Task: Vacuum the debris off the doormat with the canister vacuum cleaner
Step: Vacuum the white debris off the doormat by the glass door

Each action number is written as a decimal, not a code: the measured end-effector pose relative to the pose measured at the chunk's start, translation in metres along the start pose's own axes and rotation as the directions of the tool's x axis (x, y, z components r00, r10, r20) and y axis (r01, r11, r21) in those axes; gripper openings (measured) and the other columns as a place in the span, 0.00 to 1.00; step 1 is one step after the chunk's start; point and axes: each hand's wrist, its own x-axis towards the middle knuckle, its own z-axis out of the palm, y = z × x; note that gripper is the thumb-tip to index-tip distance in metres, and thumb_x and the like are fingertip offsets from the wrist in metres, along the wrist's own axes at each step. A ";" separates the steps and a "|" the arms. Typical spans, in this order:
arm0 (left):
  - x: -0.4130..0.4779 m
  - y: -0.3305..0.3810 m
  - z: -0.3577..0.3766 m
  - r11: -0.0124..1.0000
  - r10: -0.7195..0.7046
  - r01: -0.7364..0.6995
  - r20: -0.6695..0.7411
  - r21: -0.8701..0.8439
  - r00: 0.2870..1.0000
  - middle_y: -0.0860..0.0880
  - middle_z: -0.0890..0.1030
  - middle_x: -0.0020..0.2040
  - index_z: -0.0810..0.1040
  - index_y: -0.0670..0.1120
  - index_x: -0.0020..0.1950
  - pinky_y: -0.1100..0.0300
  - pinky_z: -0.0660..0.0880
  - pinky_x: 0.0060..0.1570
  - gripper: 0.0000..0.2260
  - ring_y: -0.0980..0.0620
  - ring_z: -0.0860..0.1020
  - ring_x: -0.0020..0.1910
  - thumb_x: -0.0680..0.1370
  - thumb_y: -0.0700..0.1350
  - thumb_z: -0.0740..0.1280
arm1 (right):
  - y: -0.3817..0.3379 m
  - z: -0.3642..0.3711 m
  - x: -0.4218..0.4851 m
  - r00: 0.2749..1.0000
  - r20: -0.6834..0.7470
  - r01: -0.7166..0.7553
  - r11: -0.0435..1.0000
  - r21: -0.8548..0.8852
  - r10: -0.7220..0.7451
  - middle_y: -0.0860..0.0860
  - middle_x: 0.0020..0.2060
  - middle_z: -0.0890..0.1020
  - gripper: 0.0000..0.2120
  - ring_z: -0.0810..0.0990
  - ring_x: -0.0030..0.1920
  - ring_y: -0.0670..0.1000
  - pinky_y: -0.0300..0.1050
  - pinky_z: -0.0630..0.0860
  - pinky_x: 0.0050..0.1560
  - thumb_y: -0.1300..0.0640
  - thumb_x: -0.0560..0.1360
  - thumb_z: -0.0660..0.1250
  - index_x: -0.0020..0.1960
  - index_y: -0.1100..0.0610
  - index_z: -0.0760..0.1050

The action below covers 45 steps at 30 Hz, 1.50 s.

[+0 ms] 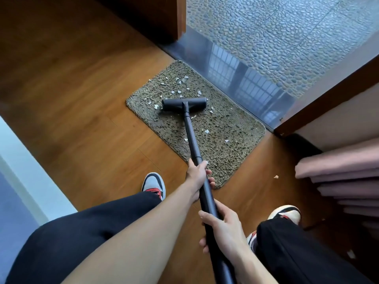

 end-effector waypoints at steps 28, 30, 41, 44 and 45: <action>-0.122 -0.121 -0.016 0.991 -0.085 0.092 -0.072 0.096 0.994 0.45 0.70 0.36 0.64 0.49 0.68 0.62 0.71 0.24 0.14 0.52 0.70 0.23 0.83 0.45 0.59 | 0.095 -0.022 -0.134 0.997 -0.026 -0.073 0.995 -0.075 0.071 0.57 0.36 0.81 0.19 0.83 0.29 0.61 0.49 0.80 0.30 0.56 0.76 0.70 0.61 0.37 0.75; -0.119 -0.117 -0.015 0.990 -0.080 0.089 -0.084 0.108 0.993 0.46 0.70 0.36 0.64 0.49 0.67 0.62 0.71 0.24 0.13 0.52 0.70 0.23 0.83 0.45 0.59 | 0.092 -0.022 -0.130 0.999 -0.032 -0.046 0.993 -0.104 0.043 0.57 0.35 0.81 0.18 0.82 0.27 0.59 0.48 0.80 0.28 0.55 0.77 0.70 0.61 0.37 0.74; -0.066 -0.040 -0.026 0.994 -0.070 0.078 -0.105 0.076 0.992 0.45 0.69 0.37 0.63 0.47 0.69 0.63 0.71 0.23 0.14 0.52 0.70 0.25 0.84 0.45 0.58 | 0.038 0.003 -0.061 0.998 0.018 0.055 0.975 -0.214 -0.053 0.52 0.32 0.77 0.10 0.82 0.25 0.57 0.47 0.78 0.27 0.56 0.77 0.69 0.56 0.44 0.78; -0.046 -0.019 -0.030 0.996 -0.056 0.064 -0.113 0.064 0.992 0.45 0.68 0.37 0.62 0.46 0.69 0.63 0.71 0.23 0.15 0.52 0.70 0.25 0.83 0.44 0.58 | 0.022 0.010 -0.037 0.997 0.035 0.073 0.968 -0.241 -0.067 0.53 0.35 0.77 0.08 0.83 0.26 0.58 0.49 0.79 0.28 0.55 0.76 0.69 0.53 0.45 0.79; -0.040 -0.013 -0.031 0.996 -0.047 0.055 -0.117 0.067 0.992 0.45 0.68 0.37 0.62 0.46 0.69 0.62 0.71 0.23 0.14 0.52 0.70 0.25 0.83 0.44 0.58 | 0.016 0.013 -0.031 0.997 0.040 0.077 0.966 -0.246 -0.069 0.53 0.35 0.77 0.07 0.83 0.26 0.58 0.48 0.79 0.28 0.55 0.76 0.69 0.52 0.45 0.79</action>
